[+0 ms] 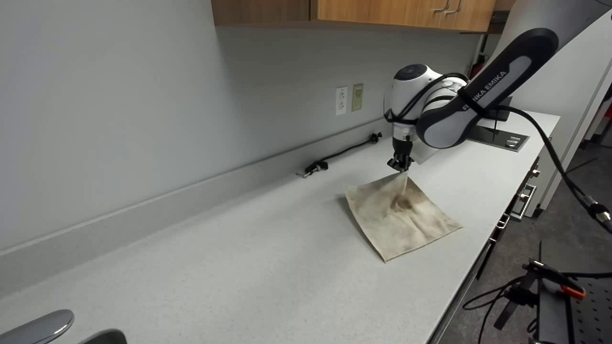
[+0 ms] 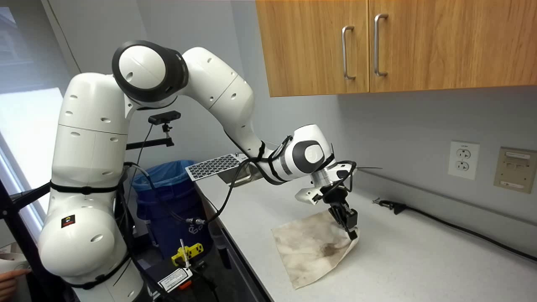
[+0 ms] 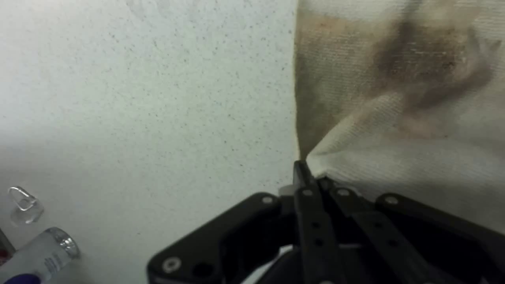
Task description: Spread the towel out on the counter
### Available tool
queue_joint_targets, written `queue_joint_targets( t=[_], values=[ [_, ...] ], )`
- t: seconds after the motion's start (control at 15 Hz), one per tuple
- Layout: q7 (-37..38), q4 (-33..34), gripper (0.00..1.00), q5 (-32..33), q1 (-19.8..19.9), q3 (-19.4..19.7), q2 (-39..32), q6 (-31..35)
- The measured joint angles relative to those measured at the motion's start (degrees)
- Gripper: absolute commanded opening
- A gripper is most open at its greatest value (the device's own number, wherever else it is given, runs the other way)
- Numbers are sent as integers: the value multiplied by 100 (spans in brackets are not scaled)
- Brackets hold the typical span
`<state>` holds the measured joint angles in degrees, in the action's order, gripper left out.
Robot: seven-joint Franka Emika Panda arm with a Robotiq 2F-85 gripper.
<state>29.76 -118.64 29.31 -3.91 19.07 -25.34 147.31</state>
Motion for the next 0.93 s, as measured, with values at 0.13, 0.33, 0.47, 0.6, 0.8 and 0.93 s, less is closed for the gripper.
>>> queue_joint_targets(
  t=[0.13,0.33,0.47,0.6,0.8,0.93],
  values=[
    [218,2,28,55,-3,87,-96,0],
    [450,20,45,55,-5,112,-243,0],
    [534,47,58,55,-18,105,-330,0],
    [559,68,74,55,-39,96,-389,0],
    [608,76,98,55,-101,101,-413,7],
    [683,84,100,68,-162,126,-412,84]
  ],
)
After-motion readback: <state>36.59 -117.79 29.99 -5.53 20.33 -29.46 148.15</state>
